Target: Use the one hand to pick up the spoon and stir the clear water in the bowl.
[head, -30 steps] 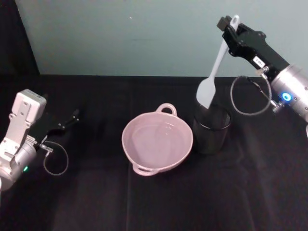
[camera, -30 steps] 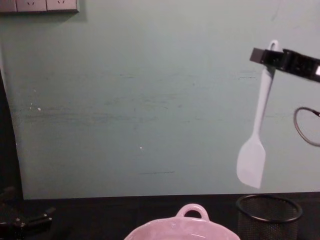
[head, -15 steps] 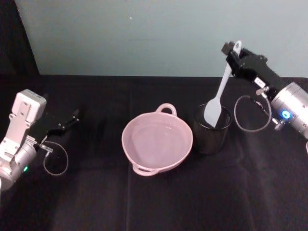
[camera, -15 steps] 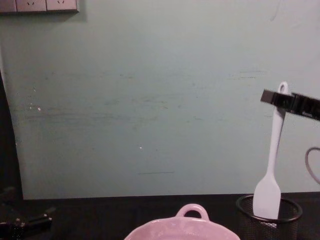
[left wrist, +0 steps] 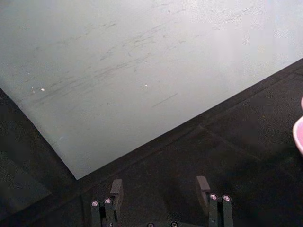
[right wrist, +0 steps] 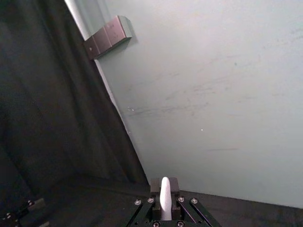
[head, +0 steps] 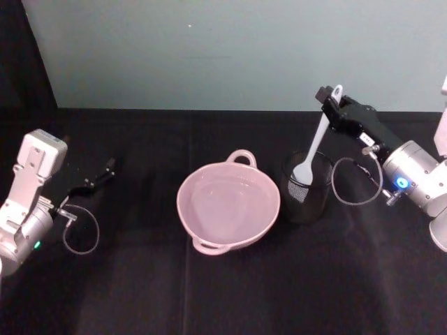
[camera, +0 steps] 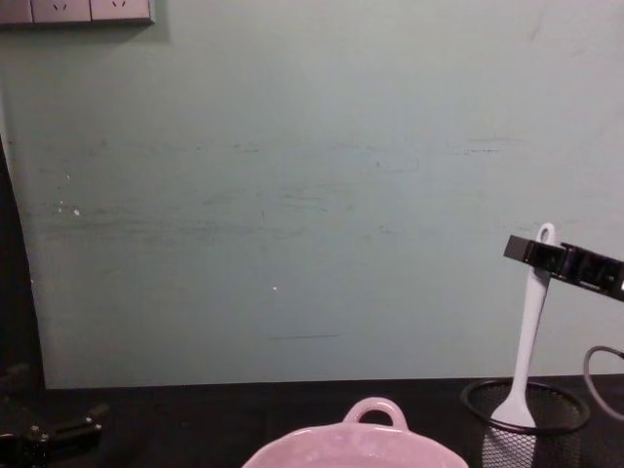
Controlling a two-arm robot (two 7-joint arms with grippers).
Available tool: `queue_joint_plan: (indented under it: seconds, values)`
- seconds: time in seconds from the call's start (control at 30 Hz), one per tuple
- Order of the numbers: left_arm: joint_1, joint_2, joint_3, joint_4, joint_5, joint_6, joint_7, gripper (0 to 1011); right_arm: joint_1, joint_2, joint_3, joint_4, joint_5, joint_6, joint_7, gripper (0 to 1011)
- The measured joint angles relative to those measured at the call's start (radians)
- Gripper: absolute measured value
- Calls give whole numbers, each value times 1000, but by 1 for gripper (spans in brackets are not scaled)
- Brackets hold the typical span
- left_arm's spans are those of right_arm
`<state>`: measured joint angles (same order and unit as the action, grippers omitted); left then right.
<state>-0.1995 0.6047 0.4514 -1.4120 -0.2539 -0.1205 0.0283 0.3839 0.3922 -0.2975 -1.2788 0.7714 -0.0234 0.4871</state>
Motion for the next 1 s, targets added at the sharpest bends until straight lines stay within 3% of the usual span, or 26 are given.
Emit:
queue_joint_plan:
  seconds: [0.53,0.67,0.8,0.87,1.0]
  values:
    - [0,0,0,0,0,0,0,1011,5,-36,19,99,89,13,48,116]
    - [0,0,0,0,0,0,0,1011,1,-37,21,100,95,10,46,189]
    - [0,0,0,0,0,0,0,1011,-15,-28,30,79,102,7,32,365]
    - [0,0,0,0,0,0,0,1011,-29,-20,37,63,106,6,21,390]
    - [0,0,0,0,0,0,0,1011,-63,-5,51,26,117,6,9,533]
